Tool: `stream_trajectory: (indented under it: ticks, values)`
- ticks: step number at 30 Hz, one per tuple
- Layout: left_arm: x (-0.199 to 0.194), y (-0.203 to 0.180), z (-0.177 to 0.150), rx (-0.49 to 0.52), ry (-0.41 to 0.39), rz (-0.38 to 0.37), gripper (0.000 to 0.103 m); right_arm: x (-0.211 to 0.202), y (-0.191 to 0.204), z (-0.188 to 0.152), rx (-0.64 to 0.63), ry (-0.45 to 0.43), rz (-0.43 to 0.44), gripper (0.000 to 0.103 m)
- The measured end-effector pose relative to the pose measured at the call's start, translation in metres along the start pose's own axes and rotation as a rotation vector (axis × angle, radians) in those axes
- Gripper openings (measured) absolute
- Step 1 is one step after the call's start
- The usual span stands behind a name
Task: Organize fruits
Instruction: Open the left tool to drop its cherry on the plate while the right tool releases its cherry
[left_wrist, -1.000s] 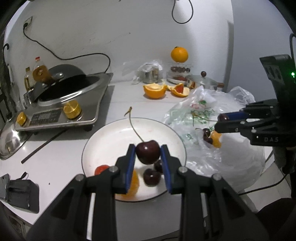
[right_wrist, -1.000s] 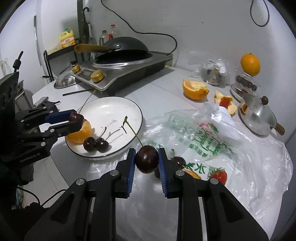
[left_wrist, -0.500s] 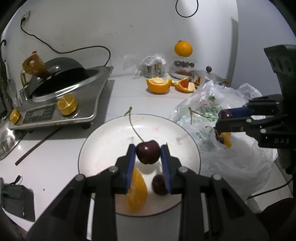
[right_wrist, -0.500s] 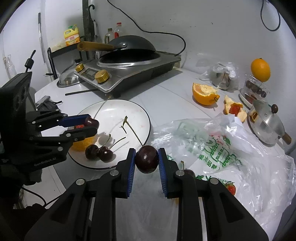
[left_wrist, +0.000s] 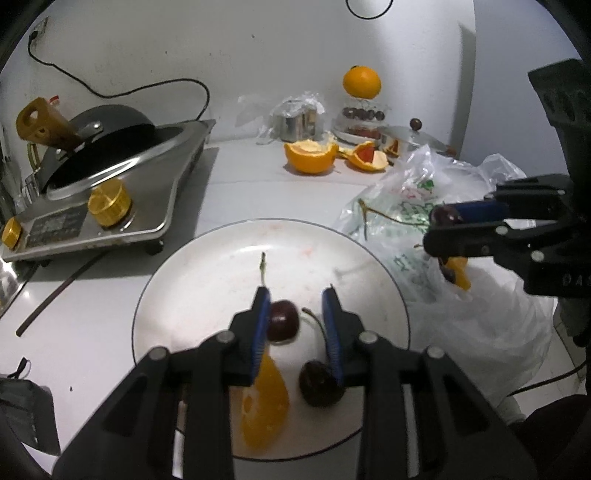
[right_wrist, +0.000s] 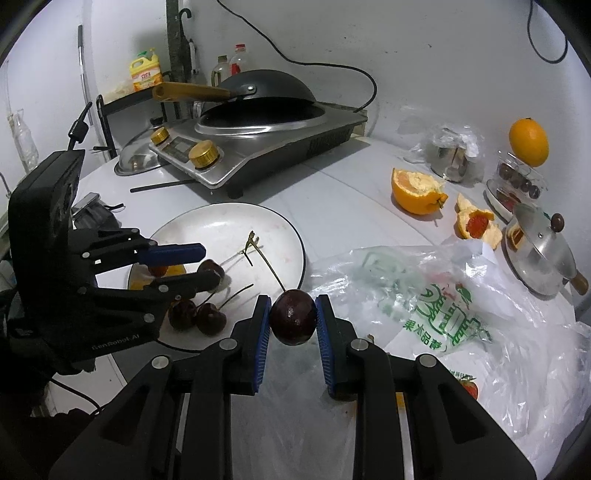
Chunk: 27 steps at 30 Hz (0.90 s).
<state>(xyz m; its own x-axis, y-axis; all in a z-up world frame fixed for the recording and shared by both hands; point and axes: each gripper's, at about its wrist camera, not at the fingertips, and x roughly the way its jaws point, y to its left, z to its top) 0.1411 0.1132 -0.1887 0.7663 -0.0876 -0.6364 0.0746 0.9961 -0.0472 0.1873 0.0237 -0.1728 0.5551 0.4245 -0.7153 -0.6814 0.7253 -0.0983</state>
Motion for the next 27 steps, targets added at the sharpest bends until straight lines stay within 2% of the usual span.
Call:
stream_trajectory:
  ticks: [2, 3, 16, 27]
  values:
    - [-0.001, 0.001, 0.000, -0.005, -0.003, -0.003, 0.051, 0.002, 0.002, 0.002, -0.007, 0.000, 0.003, 0.026]
    - [-0.002, 0.003, 0.000, -0.012, -0.007, -0.004, 0.052, 0.002, 0.003, 0.003, -0.010, -0.001, 0.004, 0.026]
    - [-0.027, 0.032, -0.006, -0.065, -0.051, 0.024, 0.053, 0.032, 0.026, 0.015, -0.042, 0.040, 0.034, 0.026]
    - [-0.029, 0.043, -0.015, -0.076, -0.055, 0.022, 0.053, 0.058, 0.027, 0.016, -0.004, 0.091, 0.040, 0.026]
